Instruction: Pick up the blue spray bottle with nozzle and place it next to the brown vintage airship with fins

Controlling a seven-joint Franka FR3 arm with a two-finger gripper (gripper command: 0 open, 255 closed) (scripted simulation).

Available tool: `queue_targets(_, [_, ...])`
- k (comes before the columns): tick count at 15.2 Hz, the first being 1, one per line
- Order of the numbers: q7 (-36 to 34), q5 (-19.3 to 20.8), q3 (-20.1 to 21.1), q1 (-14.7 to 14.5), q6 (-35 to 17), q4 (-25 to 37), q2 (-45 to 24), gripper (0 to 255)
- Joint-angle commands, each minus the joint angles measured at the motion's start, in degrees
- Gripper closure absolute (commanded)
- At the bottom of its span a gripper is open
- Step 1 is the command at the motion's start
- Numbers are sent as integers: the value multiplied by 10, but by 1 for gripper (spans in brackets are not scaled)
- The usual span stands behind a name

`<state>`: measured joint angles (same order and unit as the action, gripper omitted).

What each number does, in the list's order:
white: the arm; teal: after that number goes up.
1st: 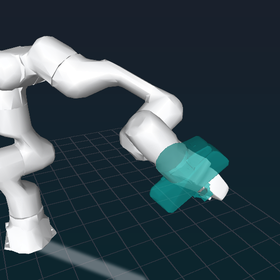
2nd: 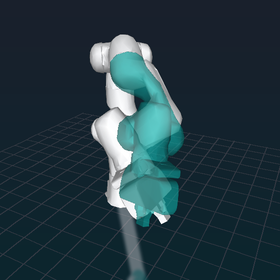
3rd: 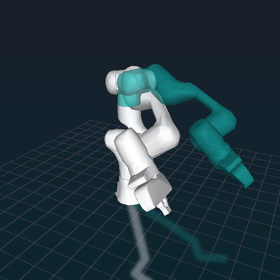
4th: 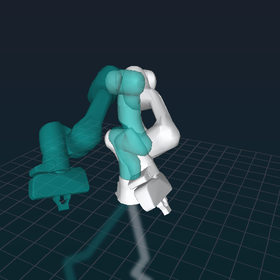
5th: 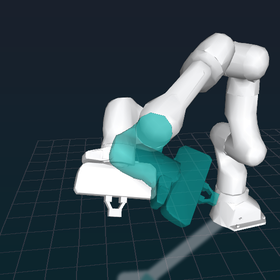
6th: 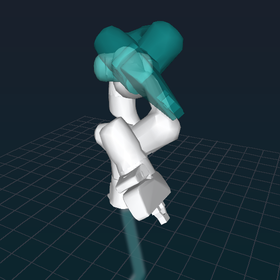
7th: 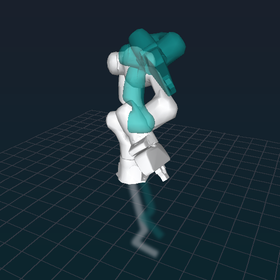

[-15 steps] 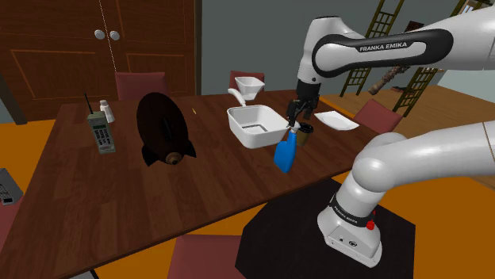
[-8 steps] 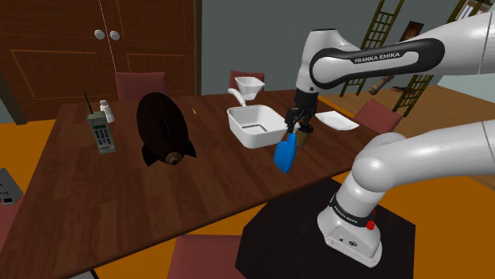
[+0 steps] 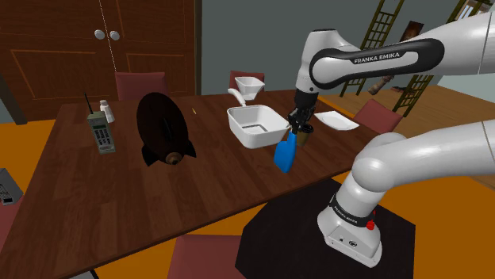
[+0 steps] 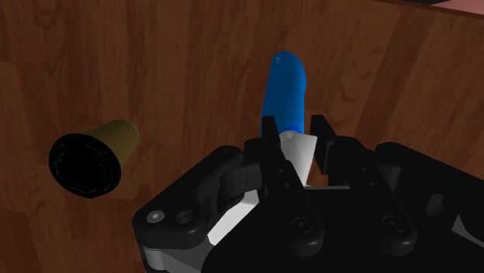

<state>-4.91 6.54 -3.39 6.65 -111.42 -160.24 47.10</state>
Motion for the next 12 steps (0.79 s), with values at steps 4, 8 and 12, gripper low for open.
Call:
queue_targets(4, [0, 0, 0, 0, 0, 0, 0, 255])
queue_targets(8, [1, -1, 0, 0, 9, 6, 2, 255])
queue_targets(12, [3, -3, 2, -1, 43, 33, 10, 255])
